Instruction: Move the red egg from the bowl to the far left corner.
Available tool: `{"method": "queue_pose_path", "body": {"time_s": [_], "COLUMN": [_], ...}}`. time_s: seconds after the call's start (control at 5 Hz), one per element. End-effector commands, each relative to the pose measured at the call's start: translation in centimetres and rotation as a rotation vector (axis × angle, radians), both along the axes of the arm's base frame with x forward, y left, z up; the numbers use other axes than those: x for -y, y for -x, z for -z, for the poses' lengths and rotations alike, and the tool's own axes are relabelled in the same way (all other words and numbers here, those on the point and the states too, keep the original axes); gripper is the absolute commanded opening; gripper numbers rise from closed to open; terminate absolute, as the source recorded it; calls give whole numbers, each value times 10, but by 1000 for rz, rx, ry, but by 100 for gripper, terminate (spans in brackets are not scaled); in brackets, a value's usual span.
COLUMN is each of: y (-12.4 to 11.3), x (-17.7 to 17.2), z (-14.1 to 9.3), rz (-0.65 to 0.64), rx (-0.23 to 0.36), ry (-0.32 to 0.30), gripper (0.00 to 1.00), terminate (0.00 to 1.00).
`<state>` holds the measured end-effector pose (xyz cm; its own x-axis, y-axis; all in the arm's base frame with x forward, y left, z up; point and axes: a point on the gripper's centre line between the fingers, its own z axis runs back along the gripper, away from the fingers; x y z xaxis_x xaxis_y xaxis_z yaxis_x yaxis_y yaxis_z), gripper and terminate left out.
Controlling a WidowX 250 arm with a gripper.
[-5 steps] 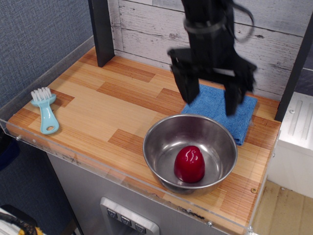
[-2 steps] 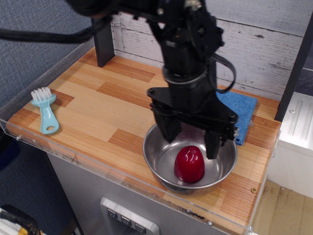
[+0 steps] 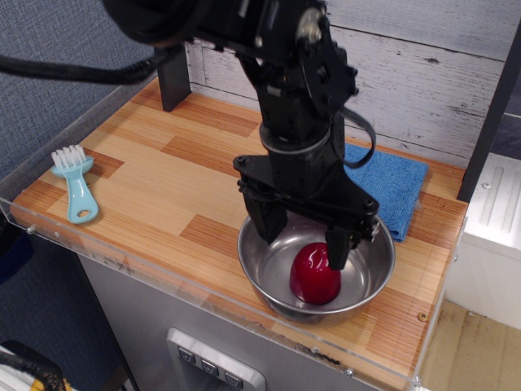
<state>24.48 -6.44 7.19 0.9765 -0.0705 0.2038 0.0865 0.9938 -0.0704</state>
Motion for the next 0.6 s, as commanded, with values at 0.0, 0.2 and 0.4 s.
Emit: {"method": "queue_pose_path", "body": {"time_s": [0.0, 0.2, 0.4], "y": [-9, -5, -3], "x": [4, 7, 9], "z": [13, 33, 41], "rz": [-16, -8, -14], "rx": [37, 16, 2], "ry": [2, -16, -31], "gripper": [100, 100, 100], "terminate": [0, 0, 0]}}
